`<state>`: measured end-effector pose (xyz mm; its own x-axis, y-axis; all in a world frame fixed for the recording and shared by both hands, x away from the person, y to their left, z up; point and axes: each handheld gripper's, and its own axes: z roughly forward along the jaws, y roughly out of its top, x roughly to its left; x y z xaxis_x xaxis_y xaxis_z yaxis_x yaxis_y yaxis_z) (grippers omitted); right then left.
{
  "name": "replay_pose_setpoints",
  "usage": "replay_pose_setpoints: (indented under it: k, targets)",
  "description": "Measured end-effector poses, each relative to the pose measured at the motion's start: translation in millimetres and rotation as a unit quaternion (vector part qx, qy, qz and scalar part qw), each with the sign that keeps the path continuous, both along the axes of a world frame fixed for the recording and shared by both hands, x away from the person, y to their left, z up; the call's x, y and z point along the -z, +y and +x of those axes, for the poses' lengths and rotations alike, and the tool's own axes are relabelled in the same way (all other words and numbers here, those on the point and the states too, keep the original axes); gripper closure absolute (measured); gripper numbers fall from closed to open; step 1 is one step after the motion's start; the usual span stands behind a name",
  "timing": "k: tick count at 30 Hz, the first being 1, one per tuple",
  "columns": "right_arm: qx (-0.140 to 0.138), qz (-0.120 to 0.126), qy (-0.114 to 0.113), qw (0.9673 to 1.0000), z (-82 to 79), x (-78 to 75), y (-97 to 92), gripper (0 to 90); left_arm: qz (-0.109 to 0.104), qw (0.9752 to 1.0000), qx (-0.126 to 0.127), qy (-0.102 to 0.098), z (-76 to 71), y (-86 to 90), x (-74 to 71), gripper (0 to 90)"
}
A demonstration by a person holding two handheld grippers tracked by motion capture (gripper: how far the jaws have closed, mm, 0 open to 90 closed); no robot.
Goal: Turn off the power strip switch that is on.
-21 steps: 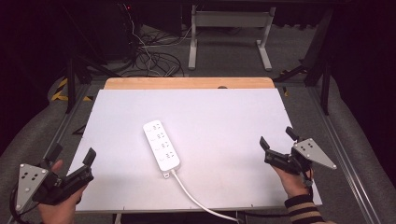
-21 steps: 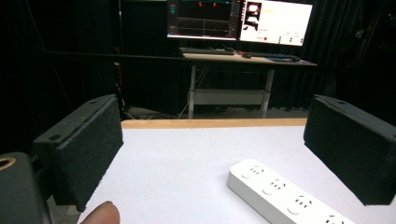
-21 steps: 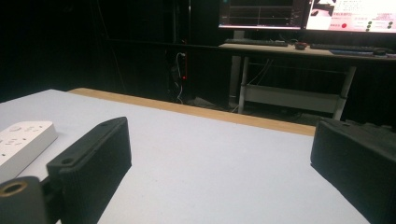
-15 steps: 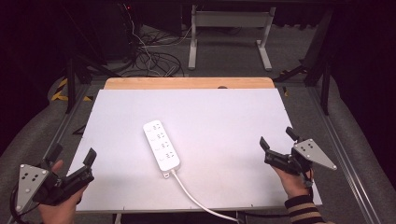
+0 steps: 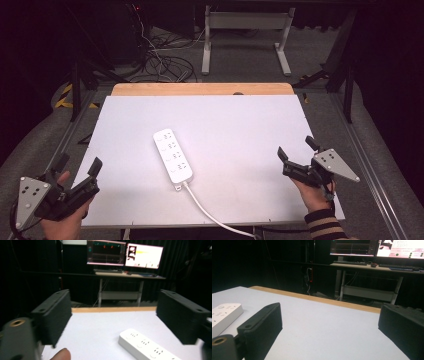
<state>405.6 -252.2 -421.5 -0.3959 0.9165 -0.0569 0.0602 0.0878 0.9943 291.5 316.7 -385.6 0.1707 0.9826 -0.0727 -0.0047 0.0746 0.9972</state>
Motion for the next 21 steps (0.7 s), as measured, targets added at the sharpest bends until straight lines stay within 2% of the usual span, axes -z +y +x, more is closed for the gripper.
replay_pose_setpoints:
  k: [2, 3, 5, 7, 8, 14, 21]
  targets:
    - [0.000, 0.000, 0.000, 1.0000, 0.1, 0.1, 0.1, 5.7, 0.001, 1.0000, 0.005, -0.001, -0.9, 0.4, -0.4, 29.5]
    - [0.000, 0.000, 0.000, 1.0000, 0.1, 0.0, 0.1, 5.7, 0.002, 0.9999, 0.012, -0.001, -1.8, 1.0, -0.8, 39.0]
    - [0.000, 0.001, 0.000, 1.0000, -0.1, -0.2, 0.1, 5.7, 0.002, 0.9994, 0.028, 0.022, -3.5, 2.6, -4.3, 67.5]
    - [-0.001, 0.001, 0.000, 1.0000, -0.2, -0.3, 0.0, 5.7, -0.003, 0.9983, 0.041, 0.041, -2.5, 3.4, -6.1, 85.2]
    - [-0.001, 0.001, 0.001, 1.0000, -0.1, -0.2, -0.1, 5.7, -0.001, 0.9979, 0.044, 0.047, -2.2, 3.8, -6.3, 89.5]
    - [-0.001, 0.002, 0.000, 1.0000, -0.2, -0.4, -0.3, 5.7, 0.009, 0.9971, 0.054, 0.052, -1.0, 2.3, -6.7, 89.7]
    - [-0.001, 0.003, 0.000, 1.0000, -0.2, -0.5, -1.1, 5.7, 0.008, 0.9973, 0.050, 0.054, 2.4, 3.7, -7.5, 89.7]
